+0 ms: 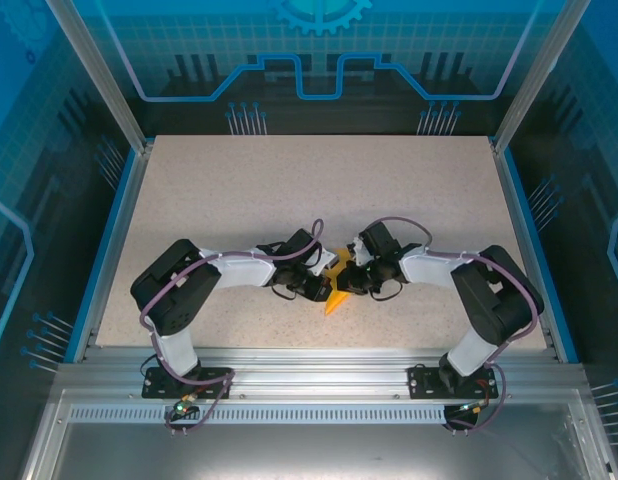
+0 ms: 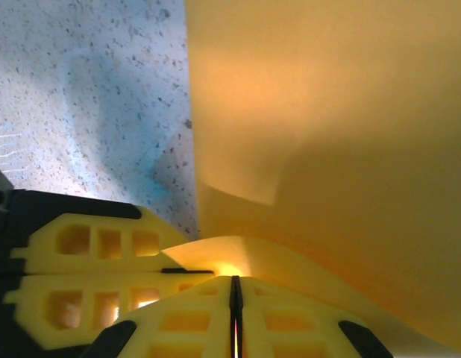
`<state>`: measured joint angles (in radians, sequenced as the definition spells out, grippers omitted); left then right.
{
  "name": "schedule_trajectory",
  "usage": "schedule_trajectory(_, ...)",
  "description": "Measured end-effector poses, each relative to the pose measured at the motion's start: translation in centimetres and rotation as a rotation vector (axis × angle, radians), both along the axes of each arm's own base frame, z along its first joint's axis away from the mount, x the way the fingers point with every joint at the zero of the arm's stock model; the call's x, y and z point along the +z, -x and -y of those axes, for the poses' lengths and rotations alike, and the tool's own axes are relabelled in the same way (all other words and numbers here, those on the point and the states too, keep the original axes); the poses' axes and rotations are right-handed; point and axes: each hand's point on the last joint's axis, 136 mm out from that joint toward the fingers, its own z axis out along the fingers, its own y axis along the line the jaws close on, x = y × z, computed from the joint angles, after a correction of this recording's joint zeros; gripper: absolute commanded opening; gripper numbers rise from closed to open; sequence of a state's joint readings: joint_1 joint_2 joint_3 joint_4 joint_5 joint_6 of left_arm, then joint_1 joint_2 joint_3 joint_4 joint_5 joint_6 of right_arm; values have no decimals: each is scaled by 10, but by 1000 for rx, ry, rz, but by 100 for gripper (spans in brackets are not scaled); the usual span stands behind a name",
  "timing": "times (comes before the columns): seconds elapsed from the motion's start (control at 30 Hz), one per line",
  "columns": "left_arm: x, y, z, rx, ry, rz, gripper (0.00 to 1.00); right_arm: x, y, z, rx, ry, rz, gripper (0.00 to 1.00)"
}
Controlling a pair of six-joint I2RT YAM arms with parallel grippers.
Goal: Fold a paper plane with a square sheet of paper (pick it up from the middle)
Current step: Third fold the triangle at the center of the table.
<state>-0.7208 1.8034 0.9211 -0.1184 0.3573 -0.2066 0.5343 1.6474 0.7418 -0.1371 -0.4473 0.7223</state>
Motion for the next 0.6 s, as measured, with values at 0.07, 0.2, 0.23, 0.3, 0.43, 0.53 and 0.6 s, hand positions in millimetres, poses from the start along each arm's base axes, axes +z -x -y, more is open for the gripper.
schedule_trajectory(0.07, 0, 0, 0, 0, 2, -2, 0, -6, 1, 2, -4, 0, -5, 11)
schedule_trajectory(0.2, 0, 0, 0, 0, 3, -4, 0, -12, 1, 4, -7, -22, -4, 11)
schedule_trajectory(0.23, 0, 0, 0, 0, 3, -5, 0, -12, 1, 3, -7, -28, -2, 11)
schedule_trajectory(0.3, -1, 0, 0, 1, 3, -7, 0, -10, 1, 4, -8, -41, 6, 12)
schedule_trajectory(0.43, -1, -1, 0, 1, 4, -7, 0, 2, 0, 10, -23, -64, 36, 13)
schedule_trajectory(0.53, 0, -1, 0, 1, 4, -7, 0, 19, -7, 15, -43, -106, 81, 13)
schedule_trajectory(0.6, -1, -1, 0, 1, 3, -7, 0, 26, -12, 18, -57, -133, 103, 13)
